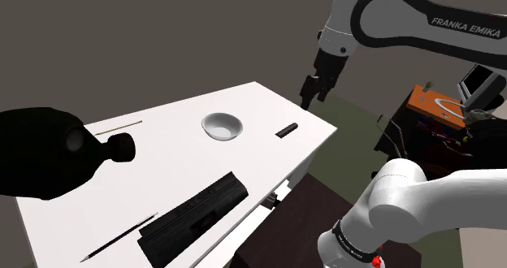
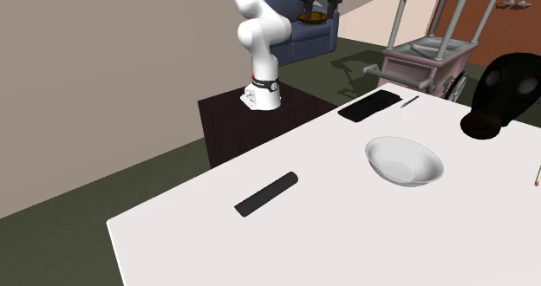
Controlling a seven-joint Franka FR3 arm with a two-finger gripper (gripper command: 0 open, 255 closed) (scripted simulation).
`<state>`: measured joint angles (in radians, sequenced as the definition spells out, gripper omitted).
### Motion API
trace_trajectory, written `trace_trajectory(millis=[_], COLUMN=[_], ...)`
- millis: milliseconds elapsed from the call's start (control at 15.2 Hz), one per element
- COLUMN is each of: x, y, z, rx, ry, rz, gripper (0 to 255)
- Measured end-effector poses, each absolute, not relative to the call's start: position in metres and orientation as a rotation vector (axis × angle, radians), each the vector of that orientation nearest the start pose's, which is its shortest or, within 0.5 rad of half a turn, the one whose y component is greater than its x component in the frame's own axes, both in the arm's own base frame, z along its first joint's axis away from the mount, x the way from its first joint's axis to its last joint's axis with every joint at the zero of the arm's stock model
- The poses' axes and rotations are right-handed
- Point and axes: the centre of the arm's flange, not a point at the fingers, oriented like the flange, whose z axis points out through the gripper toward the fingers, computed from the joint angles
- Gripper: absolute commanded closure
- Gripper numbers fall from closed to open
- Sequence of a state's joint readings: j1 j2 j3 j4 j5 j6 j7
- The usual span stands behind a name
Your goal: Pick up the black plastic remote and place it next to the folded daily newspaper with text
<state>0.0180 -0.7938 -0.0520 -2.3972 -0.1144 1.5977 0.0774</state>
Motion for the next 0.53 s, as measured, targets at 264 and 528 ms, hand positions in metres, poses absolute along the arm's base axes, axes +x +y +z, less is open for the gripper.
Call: trace_trajectory(millis=[264, 528], x=[0.324, 0.358], y=[-0.032, -0.052], z=[0.557, 0.52], rx=[-3.215, -3.201], ry=[0.269, 0.496], rz=[-0.003, -0.025], gripper=[0, 0])
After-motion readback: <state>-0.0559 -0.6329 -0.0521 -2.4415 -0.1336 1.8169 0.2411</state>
